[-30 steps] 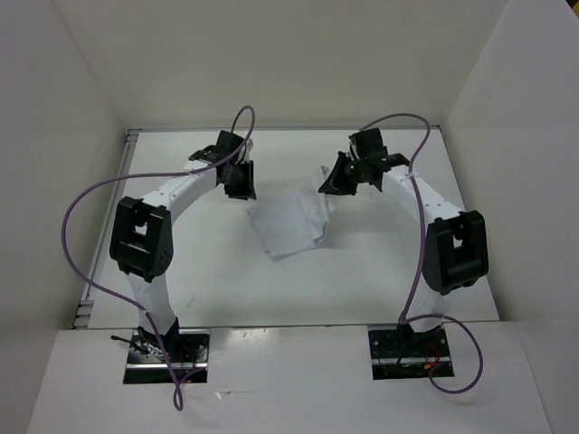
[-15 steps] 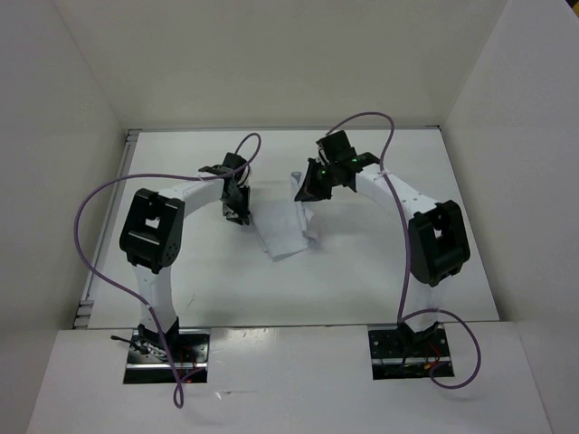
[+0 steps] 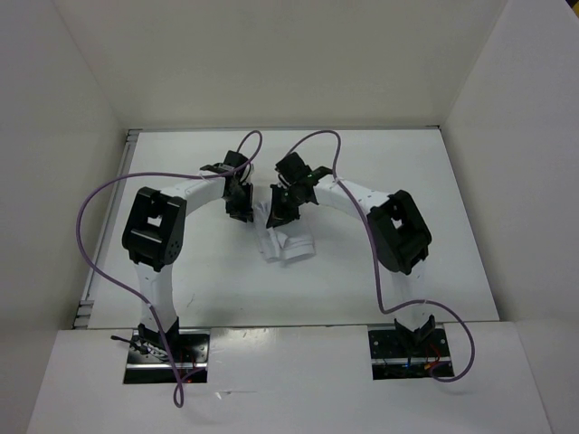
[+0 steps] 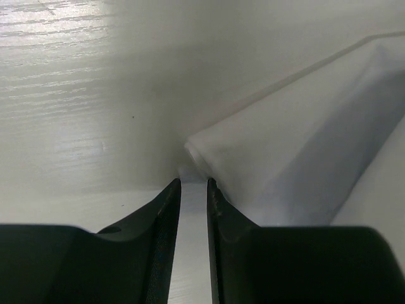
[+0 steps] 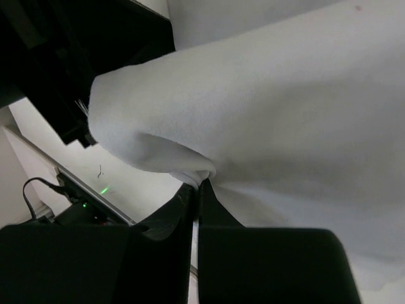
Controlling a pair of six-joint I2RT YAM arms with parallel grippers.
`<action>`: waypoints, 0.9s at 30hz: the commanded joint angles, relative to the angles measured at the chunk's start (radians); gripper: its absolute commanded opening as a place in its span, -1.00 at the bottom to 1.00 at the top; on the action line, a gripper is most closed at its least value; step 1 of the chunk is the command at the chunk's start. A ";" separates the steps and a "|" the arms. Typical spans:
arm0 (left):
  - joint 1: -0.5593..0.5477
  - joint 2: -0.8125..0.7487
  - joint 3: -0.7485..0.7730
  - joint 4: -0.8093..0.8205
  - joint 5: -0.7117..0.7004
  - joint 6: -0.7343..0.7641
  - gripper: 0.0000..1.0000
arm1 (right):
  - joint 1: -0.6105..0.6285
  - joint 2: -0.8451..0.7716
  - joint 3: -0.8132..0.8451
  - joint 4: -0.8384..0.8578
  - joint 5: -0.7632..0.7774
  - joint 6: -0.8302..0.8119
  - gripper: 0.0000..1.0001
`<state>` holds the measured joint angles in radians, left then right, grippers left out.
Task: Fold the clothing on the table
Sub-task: Fold the skirt
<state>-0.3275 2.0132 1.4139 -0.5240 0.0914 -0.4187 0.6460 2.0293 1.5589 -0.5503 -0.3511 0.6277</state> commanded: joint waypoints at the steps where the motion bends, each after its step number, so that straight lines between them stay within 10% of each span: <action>1: 0.007 0.033 0.005 0.004 0.007 0.009 -0.40 | 0.018 0.031 0.073 0.038 -0.012 0.004 -1.00; 11: 0.007 0.015 -0.004 0.004 0.007 0.009 -0.40 | 0.027 0.147 0.181 0.067 -0.012 0.044 -0.95; 16: 0.007 0.004 -0.013 -0.016 -0.015 0.018 -0.40 | 0.047 0.143 0.181 0.056 -0.058 0.035 -0.09; 20: 0.056 -0.071 0.029 -0.054 -0.033 0.028 -0.35 | 0.047 0.022 0.181 0.044 -0.080 0.026 0.07; 27: 0.044 -0.258 0.126 -0.171 -0.118 0.084 -0.40 | 0.047 -0.193 0.034 0.044 0.078 0.058 -0.30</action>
<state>-0.2630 1.8717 1.4738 -0.6483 -0.0097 -0.3847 0.6865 1.9621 1.6371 -0.5327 -0.3527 0.6640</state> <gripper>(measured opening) 0.313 0.393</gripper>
